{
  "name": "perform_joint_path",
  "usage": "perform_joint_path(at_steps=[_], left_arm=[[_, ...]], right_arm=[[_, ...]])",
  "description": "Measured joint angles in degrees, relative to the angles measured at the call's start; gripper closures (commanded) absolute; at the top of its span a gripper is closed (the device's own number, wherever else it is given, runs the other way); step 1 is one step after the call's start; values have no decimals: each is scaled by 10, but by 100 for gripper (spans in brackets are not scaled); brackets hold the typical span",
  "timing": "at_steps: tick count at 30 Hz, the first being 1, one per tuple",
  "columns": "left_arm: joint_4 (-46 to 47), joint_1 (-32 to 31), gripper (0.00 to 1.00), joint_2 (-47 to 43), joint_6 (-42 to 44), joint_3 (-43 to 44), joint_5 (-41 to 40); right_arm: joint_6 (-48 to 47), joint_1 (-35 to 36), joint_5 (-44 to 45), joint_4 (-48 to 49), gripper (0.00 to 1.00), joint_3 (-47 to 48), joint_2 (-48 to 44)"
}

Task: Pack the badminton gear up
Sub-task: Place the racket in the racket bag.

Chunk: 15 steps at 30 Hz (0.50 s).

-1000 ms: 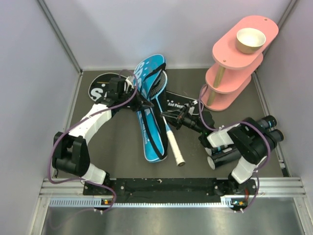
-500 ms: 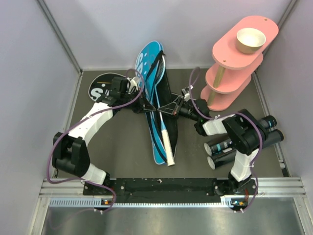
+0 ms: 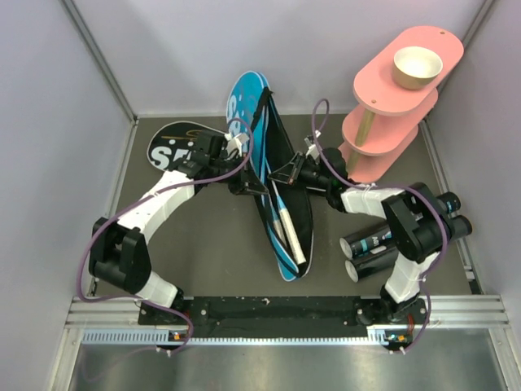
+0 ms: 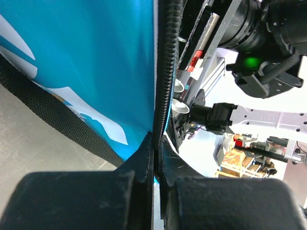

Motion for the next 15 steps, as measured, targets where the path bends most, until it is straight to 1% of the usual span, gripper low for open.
perform_joint_path(at_steps=[4,8,12,15], left_arm=[[20,-5,100,2,-3,-3,-3],[52,-8,100,2,-24,-26,-3],[59,-11,100,-3,-43,-57,-3],[76,-11,100,-17,-60,-97,-2]], right_arm=[[-78,28,58,-88,100,32,-20],[-140,90,190,-147,100,39,-57],[-197,164,329,-185,100,37,-81],[-238,189,378,-198,100,26,-88]])
